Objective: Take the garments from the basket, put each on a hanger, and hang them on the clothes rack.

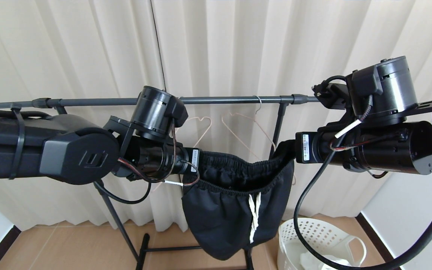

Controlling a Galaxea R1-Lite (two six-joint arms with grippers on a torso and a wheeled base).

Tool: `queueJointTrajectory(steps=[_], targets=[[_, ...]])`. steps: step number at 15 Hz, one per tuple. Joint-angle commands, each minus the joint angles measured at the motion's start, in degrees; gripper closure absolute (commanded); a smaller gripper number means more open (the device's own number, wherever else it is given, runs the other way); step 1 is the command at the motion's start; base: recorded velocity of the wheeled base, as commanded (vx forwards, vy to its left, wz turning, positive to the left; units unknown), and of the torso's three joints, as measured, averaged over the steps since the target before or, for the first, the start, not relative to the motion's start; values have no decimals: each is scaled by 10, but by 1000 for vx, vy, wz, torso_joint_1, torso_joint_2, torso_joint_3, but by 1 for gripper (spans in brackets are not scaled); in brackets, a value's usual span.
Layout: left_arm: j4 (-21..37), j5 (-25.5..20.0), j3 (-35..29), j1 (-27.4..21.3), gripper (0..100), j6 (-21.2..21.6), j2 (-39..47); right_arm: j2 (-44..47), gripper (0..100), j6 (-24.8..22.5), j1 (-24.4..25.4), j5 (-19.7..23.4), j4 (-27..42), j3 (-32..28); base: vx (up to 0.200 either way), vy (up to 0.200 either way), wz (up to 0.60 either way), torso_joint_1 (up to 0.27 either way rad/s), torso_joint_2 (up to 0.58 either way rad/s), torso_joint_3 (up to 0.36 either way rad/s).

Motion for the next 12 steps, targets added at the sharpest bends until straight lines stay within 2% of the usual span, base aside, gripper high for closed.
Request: queueJointTrajectory(steps=[1,2,3,8,12], targets=[[1,0,4,0,100,0,1,9,100,1,0,0,0,-1,0,0,0,0,0,0],[1,0,7,0,100,0,-1,11,100,1,0,0,-2,-1,0,0,0,0,0,0],[1,0,13,0,0,1,-5,12,100,0,-1,0,-7,0,0,0,0,0,0,0],[0,-6,67,3,0,38,-46,25,100,-1,-13,0,-16,-6,0,0,0,0,0,0],[-3,-5,64,31,0,40,-41,22,100,-1,-13,-1,-16,-4,0,0,0,0,0,0]])
